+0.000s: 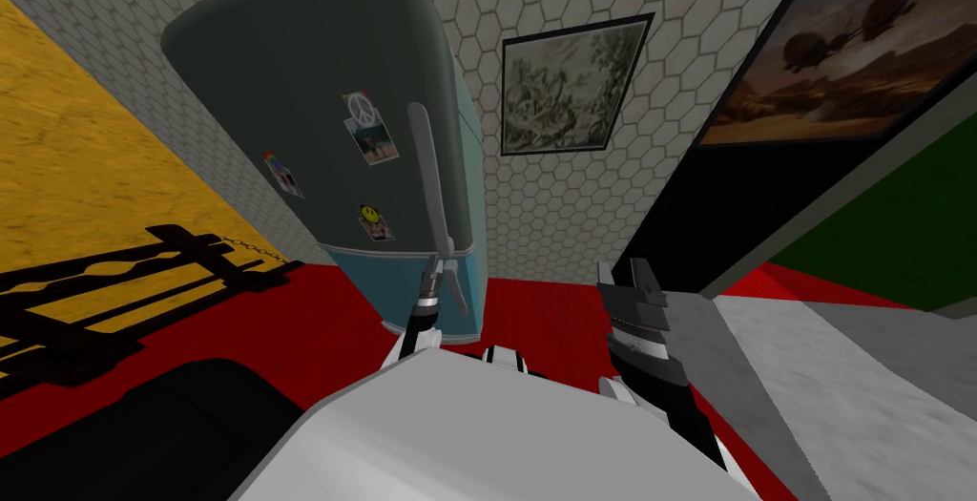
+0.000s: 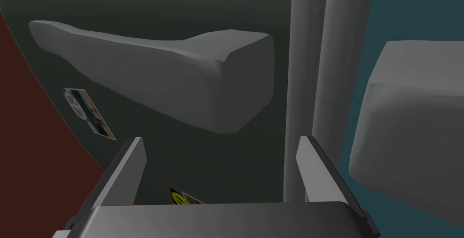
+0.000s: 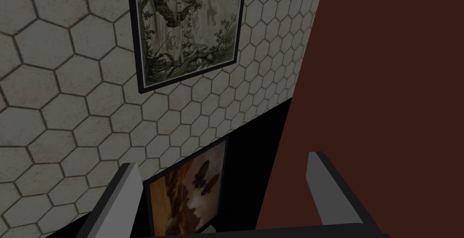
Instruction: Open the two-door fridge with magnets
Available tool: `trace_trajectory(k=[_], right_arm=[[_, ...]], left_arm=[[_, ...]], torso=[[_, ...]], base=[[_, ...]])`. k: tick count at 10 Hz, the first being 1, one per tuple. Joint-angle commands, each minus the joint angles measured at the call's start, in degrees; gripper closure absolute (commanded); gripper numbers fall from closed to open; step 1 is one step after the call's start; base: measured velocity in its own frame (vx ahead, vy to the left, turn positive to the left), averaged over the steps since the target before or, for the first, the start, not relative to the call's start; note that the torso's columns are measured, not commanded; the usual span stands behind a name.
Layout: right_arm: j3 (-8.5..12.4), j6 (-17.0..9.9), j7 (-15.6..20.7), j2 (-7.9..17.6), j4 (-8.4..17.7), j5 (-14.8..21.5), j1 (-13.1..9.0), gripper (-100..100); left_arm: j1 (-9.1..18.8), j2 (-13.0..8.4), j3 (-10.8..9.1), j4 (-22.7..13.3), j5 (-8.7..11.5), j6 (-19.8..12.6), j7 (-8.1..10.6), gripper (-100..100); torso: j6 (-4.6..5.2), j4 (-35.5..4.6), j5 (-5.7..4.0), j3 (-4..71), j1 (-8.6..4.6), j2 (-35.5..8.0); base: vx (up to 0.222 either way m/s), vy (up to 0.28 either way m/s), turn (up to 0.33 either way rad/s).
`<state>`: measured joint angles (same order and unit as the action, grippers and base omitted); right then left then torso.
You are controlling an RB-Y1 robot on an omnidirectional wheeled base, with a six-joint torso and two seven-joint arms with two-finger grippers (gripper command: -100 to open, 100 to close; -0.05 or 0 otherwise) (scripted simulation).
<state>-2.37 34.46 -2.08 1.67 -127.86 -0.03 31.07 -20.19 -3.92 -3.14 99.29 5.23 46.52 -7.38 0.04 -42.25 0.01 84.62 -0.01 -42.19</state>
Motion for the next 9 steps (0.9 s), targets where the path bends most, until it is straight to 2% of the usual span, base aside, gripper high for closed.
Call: trace_trajectory(k=[1,2,3,4,5,6,7,8,9], right_arm=[[0.00,0.00,0.00,0.00,0.00,0.00,0.00,0],[0.00,0.00,0.00,0.00,0.00,0.00,0.00,0],[0.00,0.00,0.00,0.00,0.00,0.00,0.00,0],[0.00,0.00,0.00,0.00,0.00,0.00,0.00,0],[-0.01,0.00,0.00,-0.01,0.00,0.00,0.00,0],[0.00,0.00,0.00,0.00,0.00,0.00,0.00,0],[0.00,0.00,0.00,0.00,0.00,0.00,0.00,0],[0.00,0.00,0.00,0.00,0.00,0.00,0.00,0],[0.00,0.00,0.00,0.00,0.00,0.00,0.00,0]], left_arm=[[-0.08,0.99,2.74,0.33,1.38,0.15,-4.51,-100],[-0.27,1.74,5.04,0.99,2.66,0.00,-6.13,-100],[-0.27,1.74,5.04,0.99,2.66,0.00,-7.73,-100],[-0.27,1.74,5.04,0.99,2.66,0.00,-8.05,-100],[-0.47,2.50,7.34,1.66,3.93,-0.15,-10.37,-100],[-0.47,2.50,7.34,1.66,3.93,-0.15,-11.47,-100],[-0.66,3.25,9.64,2.33,5.21,-0.30,-13.35,-100],[-0.66,3.25,9.64,2.33,5.21,-0.30,-14.89,-100],[-0.85,4.00,11.94,2.99,6.48,-0.44,-16.46,-100]], torso=[[0.09,0.00,-0.01,0.04,-0.01,0.06],[0.04,0.01,-0.03,0.04,-0.07,0.06],[0.10,-0.01,-0.03,0.03,-0.06,0.04],[0.03,-0.01,-0.04,0.02,-0.11,0.02],[-0.01,-0.01,-0.06,0.01,-0.17,0.01],[0.16,-0.01,-0.04,0.01,-0.17,0.02],[0.10,-0.01,-0.05,0.02,-0.14,0.02],[0.15,-0.04,-0.04,0.04,-0.03,0.05],[0.04,-0.02,-0.04,0.02,-0.09,0.02]], base=[[0.002,0.082,-0.027],[-0.008,0.091,-0.025],[-0.006,0.073,-0.038],[0.003,0.026,-0.005],[0.000,0.049,0.011],[0.001,0.062,-0.037],[0.005,0.108,-0.034],[0.004,0.088,-0.045],[0.006,0.081,-0.018]])
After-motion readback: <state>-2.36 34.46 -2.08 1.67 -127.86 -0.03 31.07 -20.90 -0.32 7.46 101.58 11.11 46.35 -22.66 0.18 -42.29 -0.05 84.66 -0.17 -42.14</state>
